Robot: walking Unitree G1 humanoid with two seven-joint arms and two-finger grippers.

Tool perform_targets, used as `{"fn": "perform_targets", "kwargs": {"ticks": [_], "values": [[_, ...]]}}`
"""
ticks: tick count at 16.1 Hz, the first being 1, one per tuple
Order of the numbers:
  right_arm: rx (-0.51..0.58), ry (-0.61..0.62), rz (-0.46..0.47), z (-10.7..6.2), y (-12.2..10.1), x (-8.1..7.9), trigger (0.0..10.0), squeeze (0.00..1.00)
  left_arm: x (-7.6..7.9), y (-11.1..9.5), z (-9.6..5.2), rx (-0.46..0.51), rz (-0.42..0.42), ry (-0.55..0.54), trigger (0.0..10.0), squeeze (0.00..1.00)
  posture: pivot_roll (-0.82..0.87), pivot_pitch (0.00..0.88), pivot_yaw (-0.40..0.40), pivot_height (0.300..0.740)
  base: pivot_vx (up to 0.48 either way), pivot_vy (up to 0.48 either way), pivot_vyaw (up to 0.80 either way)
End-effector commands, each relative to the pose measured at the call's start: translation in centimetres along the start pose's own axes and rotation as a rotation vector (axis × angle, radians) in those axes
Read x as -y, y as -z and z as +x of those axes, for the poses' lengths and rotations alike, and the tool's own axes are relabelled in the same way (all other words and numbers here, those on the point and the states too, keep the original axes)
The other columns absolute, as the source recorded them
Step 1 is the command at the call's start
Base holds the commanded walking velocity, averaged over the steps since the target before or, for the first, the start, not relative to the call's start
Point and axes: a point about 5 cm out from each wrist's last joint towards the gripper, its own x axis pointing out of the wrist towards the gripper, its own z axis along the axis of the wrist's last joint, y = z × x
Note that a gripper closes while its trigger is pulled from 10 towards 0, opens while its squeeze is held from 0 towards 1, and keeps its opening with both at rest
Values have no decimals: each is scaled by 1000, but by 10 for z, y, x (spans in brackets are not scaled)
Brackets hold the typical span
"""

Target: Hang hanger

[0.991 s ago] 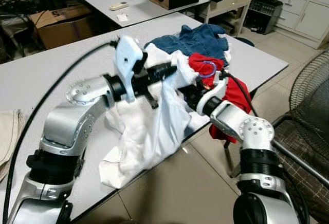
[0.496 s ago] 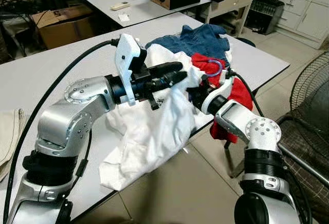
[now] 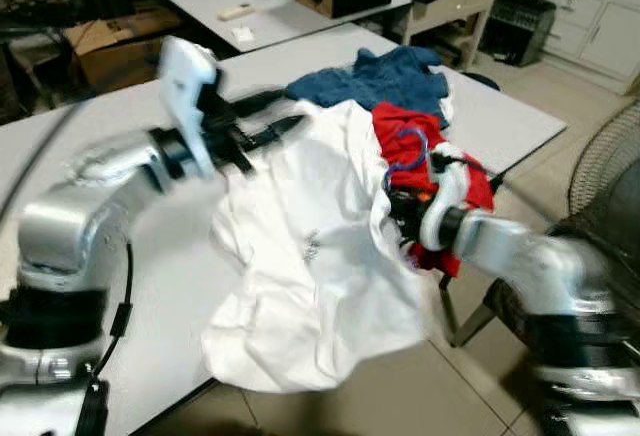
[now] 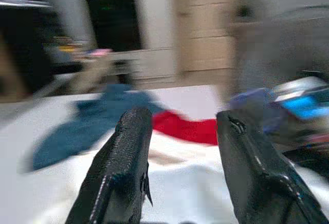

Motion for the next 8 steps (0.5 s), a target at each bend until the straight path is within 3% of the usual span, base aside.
{"fn": "perform_targets", "kwargs": {"ticks": [1, 2, 3, 6, 8], "values": [[16, -87, -113, -9, -12, -10, 10000, 0, -16, -14, -6, 48, 47, -103, 10000, 0, -10, 0, 40, 740, 0, 0, 0], [24, -171, -174, -21, -20, -12, 10000, 0, -22, -17, -8, 52, 91, -123, 10000, 0, -8, 0, 36, 740, 0, 0, 0], [38, -233, -202, -34, -27, -11, 10000, 0, -20, -11, -7, 11, 113, -76, 10000, 0, -8, 0, 36, 740, 0, 0, 0], [27, -213, -280, -54, -35, 1, 10000, 0, -16, 3, -2, -36, 114, -43, 10000, 0, -8, 0, 36, 740, 0, 0, 0], [14, -325, -386, -78, -43, -4, 10000, 0, -19, 2, -1, 2, 114, -53, 10000, 0, -26, 0, 60, 740, 0, 0, 0]]}}
